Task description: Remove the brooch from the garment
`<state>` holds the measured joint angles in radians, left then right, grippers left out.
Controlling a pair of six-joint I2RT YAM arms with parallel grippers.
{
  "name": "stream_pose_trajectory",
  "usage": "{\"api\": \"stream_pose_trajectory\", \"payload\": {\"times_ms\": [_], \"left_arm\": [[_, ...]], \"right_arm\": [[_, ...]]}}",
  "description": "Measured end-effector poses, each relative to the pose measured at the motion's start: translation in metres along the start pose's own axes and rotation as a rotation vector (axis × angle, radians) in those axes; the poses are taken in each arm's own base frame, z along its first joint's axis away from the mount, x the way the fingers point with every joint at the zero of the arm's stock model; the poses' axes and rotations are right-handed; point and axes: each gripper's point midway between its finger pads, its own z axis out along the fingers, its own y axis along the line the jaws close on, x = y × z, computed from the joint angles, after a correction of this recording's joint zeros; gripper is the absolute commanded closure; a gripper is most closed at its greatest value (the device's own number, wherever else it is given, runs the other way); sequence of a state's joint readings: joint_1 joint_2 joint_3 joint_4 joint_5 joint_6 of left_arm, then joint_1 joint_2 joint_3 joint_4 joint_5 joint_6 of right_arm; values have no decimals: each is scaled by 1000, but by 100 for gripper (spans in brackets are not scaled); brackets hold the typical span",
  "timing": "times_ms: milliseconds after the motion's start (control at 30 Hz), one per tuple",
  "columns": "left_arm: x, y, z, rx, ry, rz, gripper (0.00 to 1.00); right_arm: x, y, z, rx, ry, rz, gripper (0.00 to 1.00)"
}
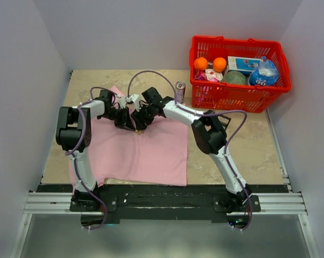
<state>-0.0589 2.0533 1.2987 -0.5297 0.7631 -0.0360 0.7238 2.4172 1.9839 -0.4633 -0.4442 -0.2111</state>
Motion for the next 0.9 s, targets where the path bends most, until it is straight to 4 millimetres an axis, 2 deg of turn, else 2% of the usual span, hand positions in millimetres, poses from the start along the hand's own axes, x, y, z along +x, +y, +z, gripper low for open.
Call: {"api": "stream_pose_trajectory", "payload": {"times_ms": [900], "left_arm": [[-3, 2, 0, -9, 1, 2, 92]], "right_arm": [[-1, -9, 4, 144, 44, -90, 47]]}}
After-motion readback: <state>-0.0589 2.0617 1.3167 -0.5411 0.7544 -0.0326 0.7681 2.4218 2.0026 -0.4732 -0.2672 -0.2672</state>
